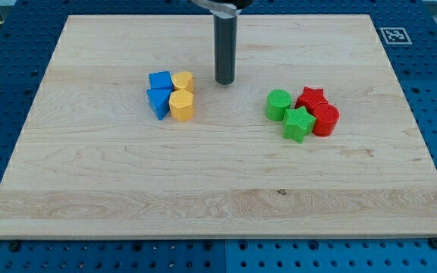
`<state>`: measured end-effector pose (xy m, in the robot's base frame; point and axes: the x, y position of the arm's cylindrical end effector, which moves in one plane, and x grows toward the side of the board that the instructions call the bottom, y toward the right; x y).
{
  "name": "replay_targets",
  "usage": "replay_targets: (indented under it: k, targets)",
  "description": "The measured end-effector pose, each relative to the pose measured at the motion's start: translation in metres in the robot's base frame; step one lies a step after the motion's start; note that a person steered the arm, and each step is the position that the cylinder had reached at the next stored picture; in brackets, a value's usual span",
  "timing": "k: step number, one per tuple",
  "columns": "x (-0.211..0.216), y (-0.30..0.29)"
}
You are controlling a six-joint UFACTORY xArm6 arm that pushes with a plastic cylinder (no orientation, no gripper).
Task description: Move the arm to the center
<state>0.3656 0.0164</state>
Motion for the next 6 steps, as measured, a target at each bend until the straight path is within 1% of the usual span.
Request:
replay_targets:
  k: [1,3,4,6]
  targets:
    - [0.000,0.016]
    - [0.003,0.017]
    - [0.019,0.017]
    - [0.034,0.008]
